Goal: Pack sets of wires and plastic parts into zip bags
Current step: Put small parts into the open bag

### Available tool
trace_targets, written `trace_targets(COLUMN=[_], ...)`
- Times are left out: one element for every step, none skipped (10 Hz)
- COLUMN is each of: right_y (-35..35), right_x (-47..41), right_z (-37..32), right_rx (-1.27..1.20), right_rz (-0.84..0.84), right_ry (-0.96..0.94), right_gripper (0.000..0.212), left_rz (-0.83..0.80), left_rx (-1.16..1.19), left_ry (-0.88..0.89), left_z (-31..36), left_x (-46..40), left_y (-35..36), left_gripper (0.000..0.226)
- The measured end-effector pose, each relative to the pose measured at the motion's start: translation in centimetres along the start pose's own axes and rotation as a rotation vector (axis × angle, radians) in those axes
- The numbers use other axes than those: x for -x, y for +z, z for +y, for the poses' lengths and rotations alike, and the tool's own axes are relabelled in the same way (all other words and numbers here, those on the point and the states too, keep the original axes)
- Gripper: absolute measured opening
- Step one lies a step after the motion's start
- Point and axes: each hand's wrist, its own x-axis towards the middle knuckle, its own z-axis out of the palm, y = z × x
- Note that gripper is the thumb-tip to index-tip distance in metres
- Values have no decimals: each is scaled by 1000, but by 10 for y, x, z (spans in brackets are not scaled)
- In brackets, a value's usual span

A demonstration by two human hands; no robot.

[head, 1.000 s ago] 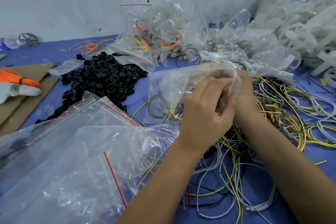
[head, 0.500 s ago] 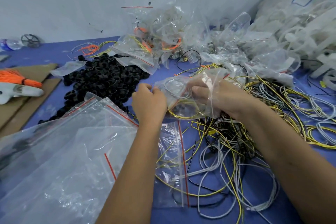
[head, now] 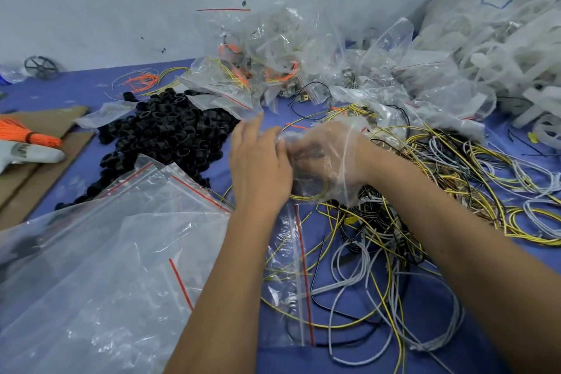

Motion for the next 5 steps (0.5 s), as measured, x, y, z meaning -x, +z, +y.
trace_targets(right_y=[6,5,3,5,6], right_x=[-14,-15,-11,-11,-14], right_z=[16,16,11,12,0], right_rx=[-50,-40,149,203,214], right_rz=[205,155,-16,-43,15], right_ry=[-110,-179,-63,52,-73], right_gripper=[34,5,24,44,27], left_rz=[-249,-333,-281,-234,-118], left_rx=[-146,-185,-141,-34,54], left_ry=[4,-51,-83,-109,-75], left_z=[0,0,2,7,14], left_x=[4,8,9,7,9], left_y=[9,17,18,16,13], left_gripper=[45,52,51,50,46])
